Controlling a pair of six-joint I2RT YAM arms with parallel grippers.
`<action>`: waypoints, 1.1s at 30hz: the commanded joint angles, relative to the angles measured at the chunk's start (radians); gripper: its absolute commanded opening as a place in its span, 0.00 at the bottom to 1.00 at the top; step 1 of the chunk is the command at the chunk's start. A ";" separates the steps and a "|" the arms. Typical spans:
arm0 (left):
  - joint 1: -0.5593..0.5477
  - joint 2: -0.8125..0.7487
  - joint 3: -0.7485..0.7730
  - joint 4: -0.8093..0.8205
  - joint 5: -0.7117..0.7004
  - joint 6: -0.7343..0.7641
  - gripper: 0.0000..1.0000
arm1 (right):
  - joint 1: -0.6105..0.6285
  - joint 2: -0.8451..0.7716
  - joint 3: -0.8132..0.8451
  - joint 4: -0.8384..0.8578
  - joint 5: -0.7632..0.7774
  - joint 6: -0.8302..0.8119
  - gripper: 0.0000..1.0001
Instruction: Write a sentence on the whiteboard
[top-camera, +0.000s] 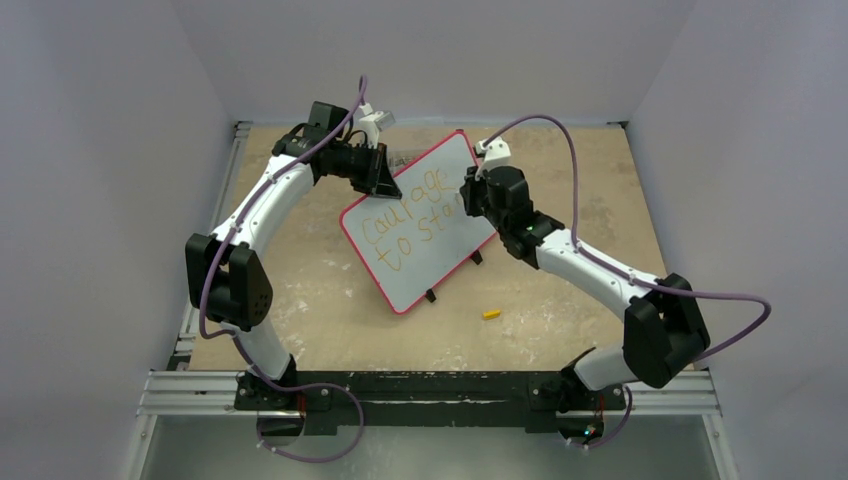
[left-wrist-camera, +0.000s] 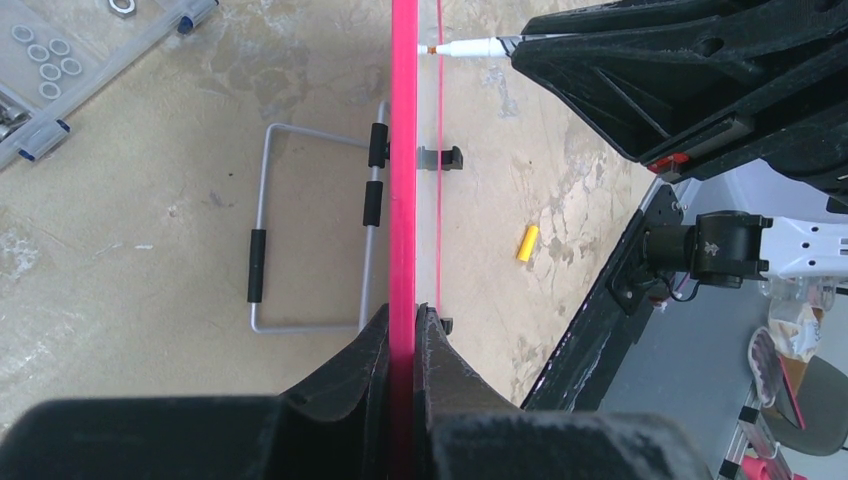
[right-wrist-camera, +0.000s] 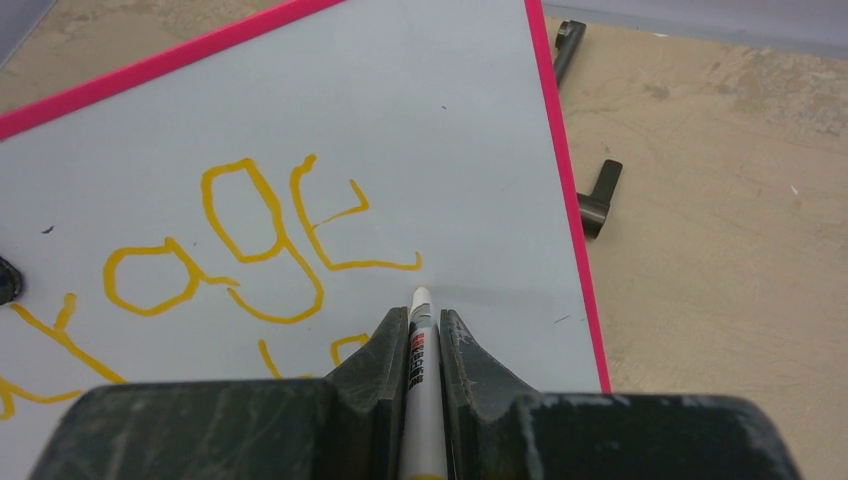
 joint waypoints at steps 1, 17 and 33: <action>-0.023 -0.032 -0.017 -0.070 -0.048 0.066 0.00 | -0.014 0.017 0.042 0.007 0.026 0.000 0.00; -0.024 -0.034 -0.015 -0.069 -0.048 0.065 0.00 | -0.027 -0.014 -0.055 -0.002 -0.014 0.036 0.00; -0.025 -0.038 -0.014 -0.069 -0.048 0.066 0.00 | -0.028 -0.081 -0.064 -0.043 0.019 0.019 0.00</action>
